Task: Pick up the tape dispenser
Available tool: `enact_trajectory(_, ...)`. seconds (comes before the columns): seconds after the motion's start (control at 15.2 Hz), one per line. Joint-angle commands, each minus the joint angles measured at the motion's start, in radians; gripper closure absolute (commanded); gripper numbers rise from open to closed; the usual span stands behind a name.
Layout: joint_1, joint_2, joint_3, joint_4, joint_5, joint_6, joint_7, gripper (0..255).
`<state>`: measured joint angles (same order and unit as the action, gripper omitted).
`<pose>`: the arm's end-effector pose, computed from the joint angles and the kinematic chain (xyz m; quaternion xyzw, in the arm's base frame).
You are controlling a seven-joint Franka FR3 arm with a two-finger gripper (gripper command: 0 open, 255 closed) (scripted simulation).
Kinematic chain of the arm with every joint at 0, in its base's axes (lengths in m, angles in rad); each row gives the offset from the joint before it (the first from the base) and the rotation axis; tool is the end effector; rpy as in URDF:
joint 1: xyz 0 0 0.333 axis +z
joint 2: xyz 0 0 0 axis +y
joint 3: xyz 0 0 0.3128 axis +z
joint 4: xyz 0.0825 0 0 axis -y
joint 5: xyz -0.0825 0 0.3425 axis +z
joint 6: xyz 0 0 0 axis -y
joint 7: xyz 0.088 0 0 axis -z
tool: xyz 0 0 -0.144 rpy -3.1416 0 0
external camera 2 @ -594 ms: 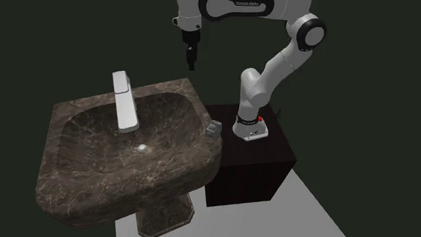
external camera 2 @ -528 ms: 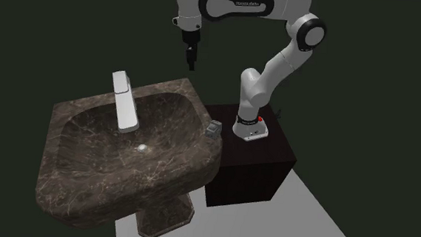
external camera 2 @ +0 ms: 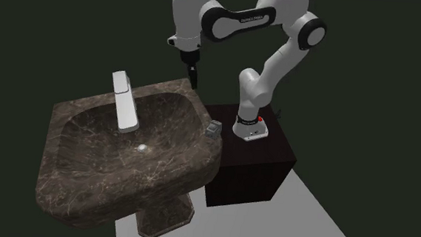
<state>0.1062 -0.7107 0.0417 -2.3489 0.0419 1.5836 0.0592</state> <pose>0.2816 0.0506 0.5343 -0.9989 -0.0381 0.0281 0.0046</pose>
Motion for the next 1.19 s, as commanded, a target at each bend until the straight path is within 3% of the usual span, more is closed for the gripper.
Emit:
enact_trajectory(0.0,0.036,0.004,0.034,-0.025,0.013,0.023,-0.013,0)
enact_trajectory(0.92,0.286,0.081,0.280,-0.154,0.103,0.186,-0.101,0)
enact_trajectory(1.12,0.288,0.089,0.287,-0.189,0.107,0.229,-0.100,0)
